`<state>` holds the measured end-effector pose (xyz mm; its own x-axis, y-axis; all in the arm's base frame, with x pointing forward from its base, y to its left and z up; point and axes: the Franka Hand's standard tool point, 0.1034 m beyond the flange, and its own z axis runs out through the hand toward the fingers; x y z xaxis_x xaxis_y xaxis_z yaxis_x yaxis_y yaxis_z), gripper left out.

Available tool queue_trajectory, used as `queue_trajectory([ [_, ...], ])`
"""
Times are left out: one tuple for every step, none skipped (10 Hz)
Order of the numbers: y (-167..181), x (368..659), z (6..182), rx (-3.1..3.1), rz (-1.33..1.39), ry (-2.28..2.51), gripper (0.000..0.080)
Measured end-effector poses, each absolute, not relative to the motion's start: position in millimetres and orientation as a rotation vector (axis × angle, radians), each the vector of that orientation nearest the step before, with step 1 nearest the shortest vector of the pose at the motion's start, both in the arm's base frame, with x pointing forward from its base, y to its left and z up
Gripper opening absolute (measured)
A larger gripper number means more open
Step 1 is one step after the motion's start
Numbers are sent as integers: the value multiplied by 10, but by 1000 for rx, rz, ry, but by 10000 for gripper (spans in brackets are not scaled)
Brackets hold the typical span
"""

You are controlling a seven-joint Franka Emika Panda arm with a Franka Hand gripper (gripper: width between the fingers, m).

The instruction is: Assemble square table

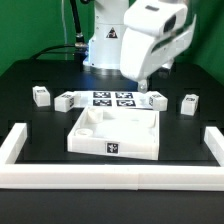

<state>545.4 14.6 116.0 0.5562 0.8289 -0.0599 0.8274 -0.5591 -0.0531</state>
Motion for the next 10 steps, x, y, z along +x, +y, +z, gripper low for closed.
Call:
queue_trajectory([
  [41, 5376, 1132, -2757, 47, -1507, 650],
  [3, 5305, 1095, -2770, 31, -1487, 650],
  [-24, 5291, 1089, -2772, 44, -1470, 650],
  [-18, 5299, 1090, -2772, 42, -1474, 650],
  [-18, 5296, 1085, -2771, 43, -1474, 650],
  [-18, 5293, 1080, -2771, 44, -1474, 650],
  [-22, 5285, 1056, -2754, 28, -1527, 650],
  [-31, 5069, 892, -2701, -10, -1656, 650],
  [-124, 4882, 758, -2602, -23, -1823, 650],
  [-255, 4765, 629, -2536, -55, -1934, 650],
])
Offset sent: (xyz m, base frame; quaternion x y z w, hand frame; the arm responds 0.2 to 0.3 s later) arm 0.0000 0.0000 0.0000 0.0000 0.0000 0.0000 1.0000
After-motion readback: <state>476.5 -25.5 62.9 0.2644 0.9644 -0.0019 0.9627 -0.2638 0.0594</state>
